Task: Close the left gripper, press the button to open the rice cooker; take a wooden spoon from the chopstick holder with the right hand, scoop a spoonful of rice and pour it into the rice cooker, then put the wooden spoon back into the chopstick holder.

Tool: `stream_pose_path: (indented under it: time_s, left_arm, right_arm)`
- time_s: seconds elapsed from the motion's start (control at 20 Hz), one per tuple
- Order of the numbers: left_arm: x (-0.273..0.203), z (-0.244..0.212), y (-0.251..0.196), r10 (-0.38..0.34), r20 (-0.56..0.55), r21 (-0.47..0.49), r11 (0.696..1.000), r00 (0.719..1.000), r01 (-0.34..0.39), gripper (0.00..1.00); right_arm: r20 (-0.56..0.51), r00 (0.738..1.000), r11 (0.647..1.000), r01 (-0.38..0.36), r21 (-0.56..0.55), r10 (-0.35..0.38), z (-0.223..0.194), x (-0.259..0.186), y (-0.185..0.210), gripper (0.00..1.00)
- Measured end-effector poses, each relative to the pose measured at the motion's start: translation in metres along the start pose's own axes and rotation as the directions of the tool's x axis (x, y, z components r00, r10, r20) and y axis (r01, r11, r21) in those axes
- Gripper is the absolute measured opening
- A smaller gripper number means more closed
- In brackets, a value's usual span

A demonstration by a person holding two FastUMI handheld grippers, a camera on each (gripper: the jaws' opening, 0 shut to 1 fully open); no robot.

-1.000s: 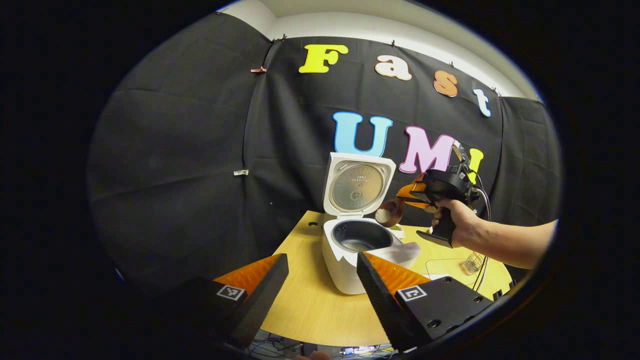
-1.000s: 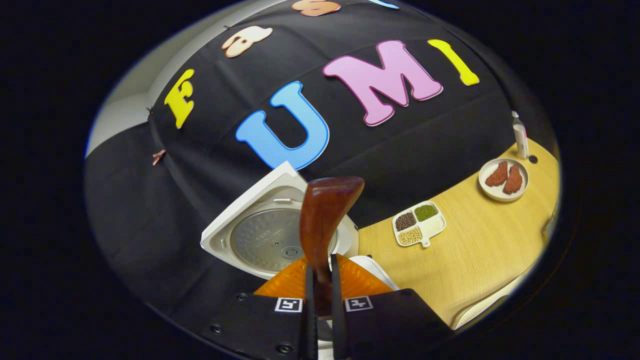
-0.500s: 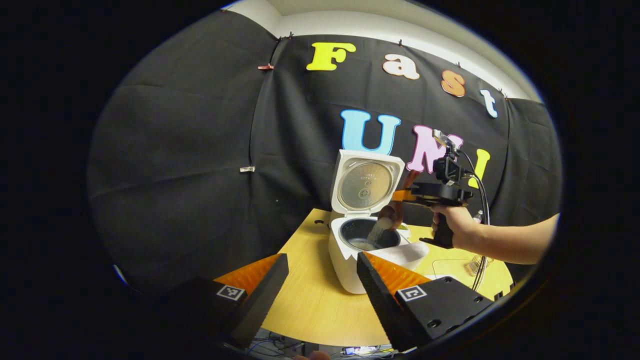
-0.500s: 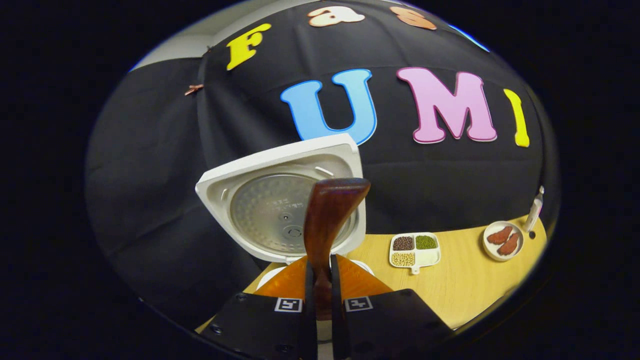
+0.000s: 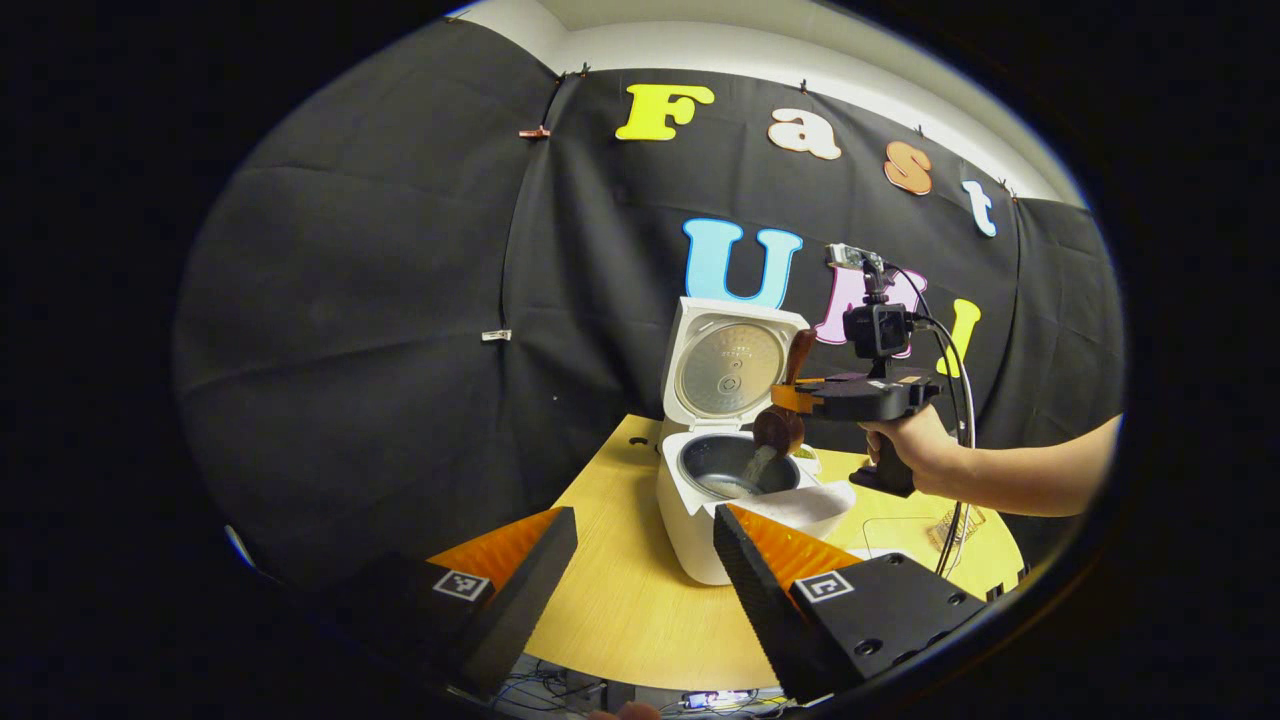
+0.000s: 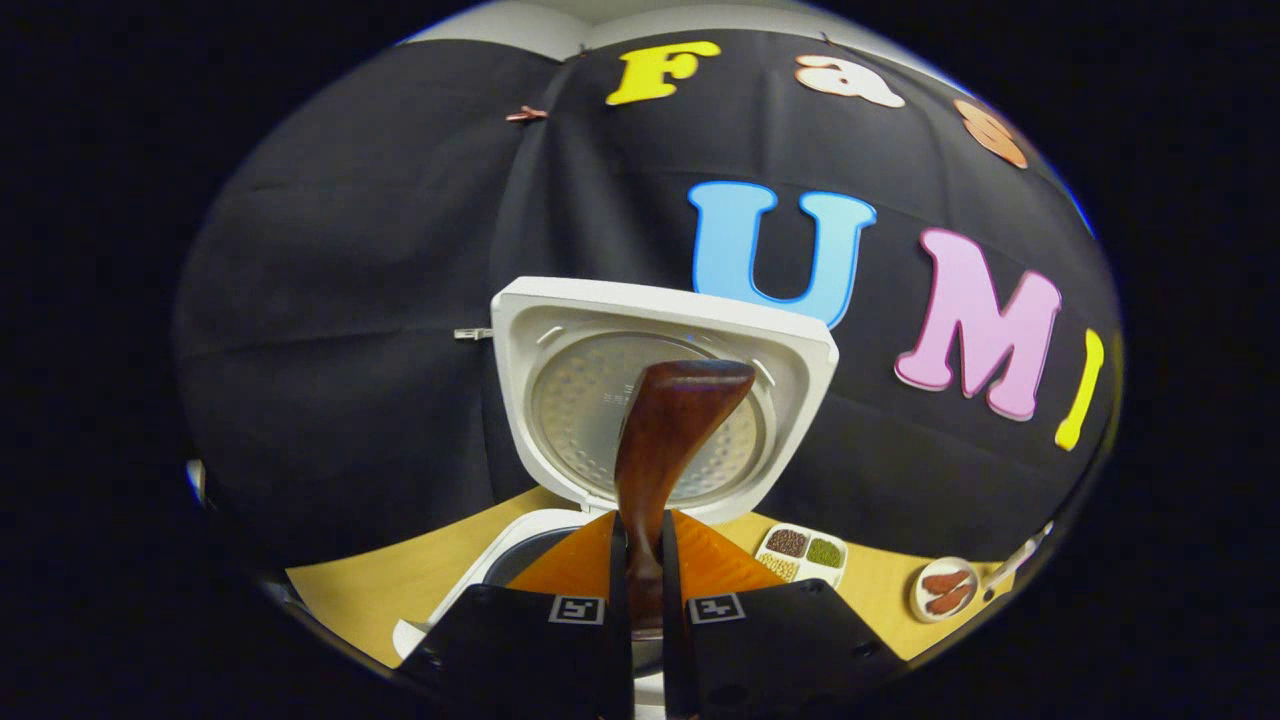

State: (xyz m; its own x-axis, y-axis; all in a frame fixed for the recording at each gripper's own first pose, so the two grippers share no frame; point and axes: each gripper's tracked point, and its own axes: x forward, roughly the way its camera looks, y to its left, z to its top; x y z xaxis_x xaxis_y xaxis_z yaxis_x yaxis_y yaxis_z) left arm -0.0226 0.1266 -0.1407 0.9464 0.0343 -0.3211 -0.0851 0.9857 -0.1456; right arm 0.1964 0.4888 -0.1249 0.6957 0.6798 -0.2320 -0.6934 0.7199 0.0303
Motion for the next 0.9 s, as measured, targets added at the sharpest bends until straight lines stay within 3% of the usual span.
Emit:
stream_pose_path:
  time_s: [0.15,0.45,0.65,0.75,0.9]
  left_arm:
    - [-0.001,0.000,0.001,0.004,0.001,-0.004,1.000,1.000,-0.004,0.95]
    - [-0.002,-0.002,0.001,0.007,0.010,-0.014,1.000,1.000,-0.007,0.95]
    - [-0.003,-0.001,0.001,0.012,0.014,-0.011,1.000,1.000,-0.012,0.95]
    - [-0.004,0.001,-0.001,0.001,0.033,-0.008,1.000,0.999,0.000,0.95]
    - [-0.016,-0.007,-0.002,-0.002,0.037,0.006,1.000,0.999,0.002,0.95]
  right_arm:
    - [0.019,0.999,0.987,-0.040,-0.154,0.044,0.003,-0.003,0.016,0.16]
    - [0.016,0.995,0.944,-0.087,-0.318,0.097,-0.007,-0.008,0.037,0.16]
    - [0.031,0.995,0.909,-0.072,-0.409,0.093,-0.006,-0.014,0.039,0.16]
    - [0.016,0.994,0.926,-0.099,-0.365,0.113,-0.010,-0.018,0.040,0.16]
    - [-0.010,0.995,0.986,-0.100,-0.137,0.099,-0.012,-0.016,0.030,0.16]
